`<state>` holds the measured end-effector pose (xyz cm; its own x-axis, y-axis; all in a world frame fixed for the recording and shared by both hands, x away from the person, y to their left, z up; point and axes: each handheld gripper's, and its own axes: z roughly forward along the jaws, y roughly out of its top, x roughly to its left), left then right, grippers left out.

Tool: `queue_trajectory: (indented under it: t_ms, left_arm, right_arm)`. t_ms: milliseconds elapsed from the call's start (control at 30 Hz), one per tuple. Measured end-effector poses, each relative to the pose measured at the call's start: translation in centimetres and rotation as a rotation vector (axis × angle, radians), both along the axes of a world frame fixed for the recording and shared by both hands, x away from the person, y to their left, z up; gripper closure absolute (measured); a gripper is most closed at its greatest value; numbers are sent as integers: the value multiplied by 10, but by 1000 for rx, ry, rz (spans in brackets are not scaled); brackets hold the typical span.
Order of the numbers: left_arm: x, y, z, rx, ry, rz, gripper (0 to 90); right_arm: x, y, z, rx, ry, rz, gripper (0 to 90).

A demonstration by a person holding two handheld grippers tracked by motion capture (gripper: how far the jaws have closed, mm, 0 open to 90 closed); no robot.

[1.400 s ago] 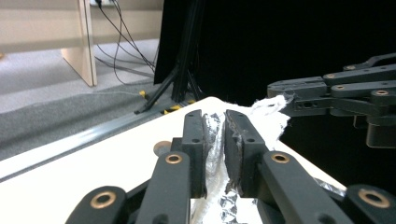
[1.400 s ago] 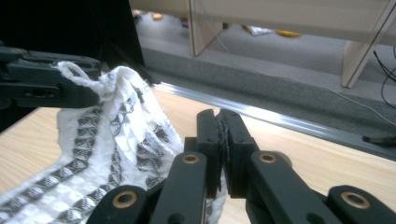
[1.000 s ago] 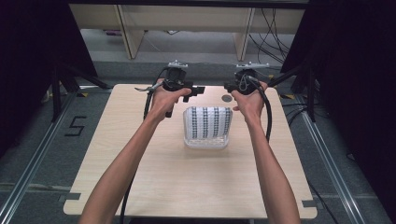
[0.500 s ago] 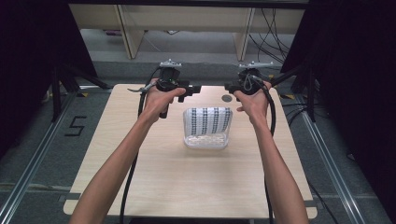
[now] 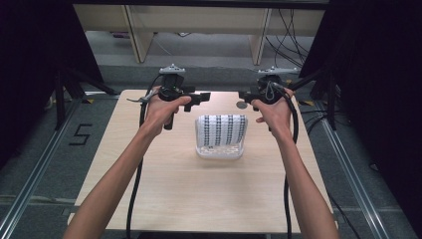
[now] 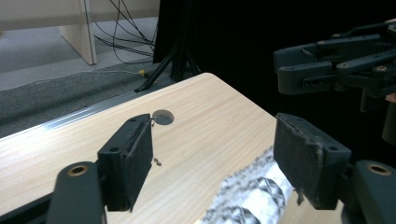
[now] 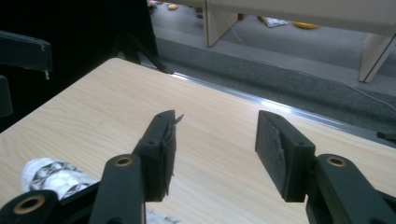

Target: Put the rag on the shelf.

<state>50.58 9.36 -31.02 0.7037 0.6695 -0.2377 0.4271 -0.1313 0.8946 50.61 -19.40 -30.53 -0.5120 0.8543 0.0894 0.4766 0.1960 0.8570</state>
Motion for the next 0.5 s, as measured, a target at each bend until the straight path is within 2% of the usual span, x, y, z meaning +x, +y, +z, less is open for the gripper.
queue_trajectory:
  t_ms: [133, 167, 267, 367, 467, 500]
  left_arm:
    - [-8, 1, 1, 4, -4, -8, 256]
    - [-11, 2, 2, 15, -4, -5, 242]
    - [-19, 5, 3, 4, -7, -2, 231]
    - [-25, 8, 4, -18, -5, -17, 215]
    - [-38, 10, 5, 9, -14, -17, 203]
    - [-38, 10, 5, 9, -14, -17, 197]
  right_arm:
    - [-7, -1, 2, 15, 13, -1, 447]
    - [-9, -2, 4, -4, -6, 6, 438]
    - [-12, -2, 5, 17, 1, 9, 433]
    - [-19, -2, 9, 8, -11, 31, 418]
    - [-26, -2, 11, 15, -13, 37, 408]
    - [-26, -2, 11, 15, -13, 37, 408]
